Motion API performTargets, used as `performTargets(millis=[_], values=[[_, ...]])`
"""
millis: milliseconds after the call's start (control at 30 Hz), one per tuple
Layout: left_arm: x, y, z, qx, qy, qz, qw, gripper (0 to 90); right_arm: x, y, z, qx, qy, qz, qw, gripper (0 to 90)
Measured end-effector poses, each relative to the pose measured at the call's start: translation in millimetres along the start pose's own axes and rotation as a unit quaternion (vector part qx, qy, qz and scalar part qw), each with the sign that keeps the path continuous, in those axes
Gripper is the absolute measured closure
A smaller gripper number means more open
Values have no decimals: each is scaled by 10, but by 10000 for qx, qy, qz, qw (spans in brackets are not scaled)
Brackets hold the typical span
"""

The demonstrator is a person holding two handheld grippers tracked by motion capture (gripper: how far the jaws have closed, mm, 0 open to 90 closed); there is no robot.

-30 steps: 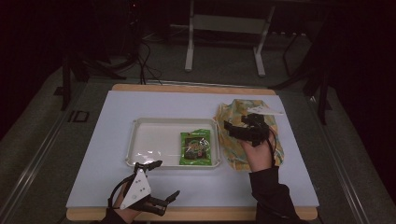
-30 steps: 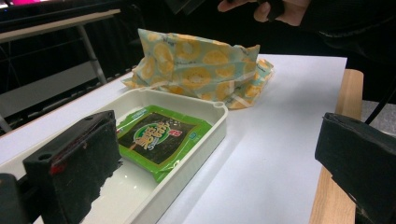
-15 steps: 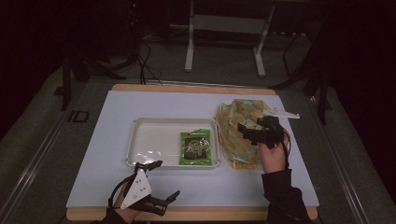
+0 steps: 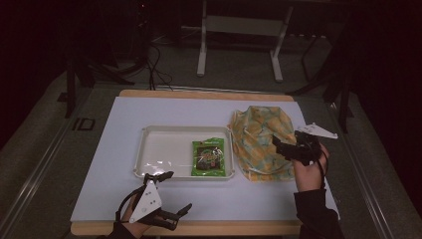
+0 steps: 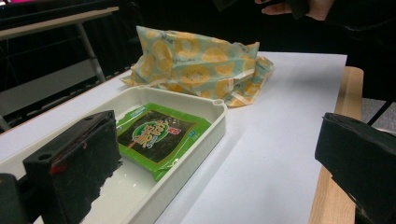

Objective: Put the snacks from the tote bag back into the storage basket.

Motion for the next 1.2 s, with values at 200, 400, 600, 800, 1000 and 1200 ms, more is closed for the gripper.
performTargets(millis=[200,400,600,800,1000,1200], values=[[-1,-1,-1,-2,-3,-4,10000,4,-108,-89,148,-37,7,65,10000,139],[-4,1,0,2,1,6,10000,4,-143,-210,256,-169,-58,75,9998,139],[-8,2,0,5,4,16,10000,4,-130,-303,323,-231,-166,11,9996,138],[-9,-4,2,18,10,20,10000,4,-122,-382,401,-262,-130,-15,9996,136],[-11,-4,0,18,25,41,10000,4,-152,-477,458,-397,-180,81,9990,136],[-14,-6,2,27,27,54,10000,4,-214,-524,535,-345,-207,185,9990,136]])
Point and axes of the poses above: each handheld gripper's, and its own axes: y roughly forward along the jaws, z roughly out of its underside, x roughly to its left, the point moved 7 cm from there along y, roughly forward along the jaws, and after that the axes turned 10 degrees about -x, right-handed, at the moved point
